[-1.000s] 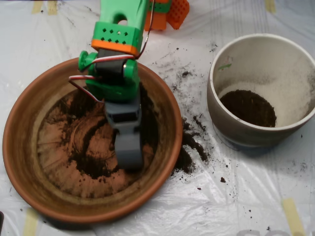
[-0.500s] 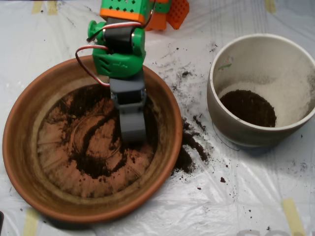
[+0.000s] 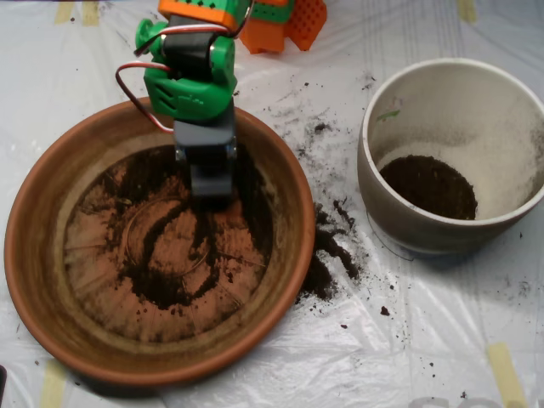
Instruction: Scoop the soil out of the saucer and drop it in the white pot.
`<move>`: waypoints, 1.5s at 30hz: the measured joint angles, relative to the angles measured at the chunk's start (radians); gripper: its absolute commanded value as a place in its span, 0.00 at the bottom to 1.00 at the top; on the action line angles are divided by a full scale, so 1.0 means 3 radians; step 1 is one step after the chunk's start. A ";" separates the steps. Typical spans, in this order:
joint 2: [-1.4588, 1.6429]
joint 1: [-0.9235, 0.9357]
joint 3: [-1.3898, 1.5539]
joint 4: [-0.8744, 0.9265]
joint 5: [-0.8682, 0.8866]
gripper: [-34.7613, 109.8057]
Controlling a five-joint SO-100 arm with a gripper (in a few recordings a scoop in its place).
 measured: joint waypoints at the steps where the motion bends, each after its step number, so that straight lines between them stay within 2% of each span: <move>1: 0.0031 -0.0010 -0.0066 0.0077 0.0061 0.24; 8: 0.0389 -0.0220 -0.0803 0.0624 0.0511 0.24; 20: 0.1007 -0.1048 -0.1478 0.1156 0.0695 0.24; 26: 0.0997 -0.1488 -0.1917 0.1375 0.0813 0.24; 36: 0.0297 -0.2316 -0.2823 0.1677 0.1094 0.24; 41: 0.0133 -0.2598 -0.2843 0.1703 0.1202 0.47; 42: 0.0112 -0.2623 -0.2843 0.1713 0.1202 0.50; 45: 0.0097 -0.2674 -0.2843 0.1718 0.1150 0.49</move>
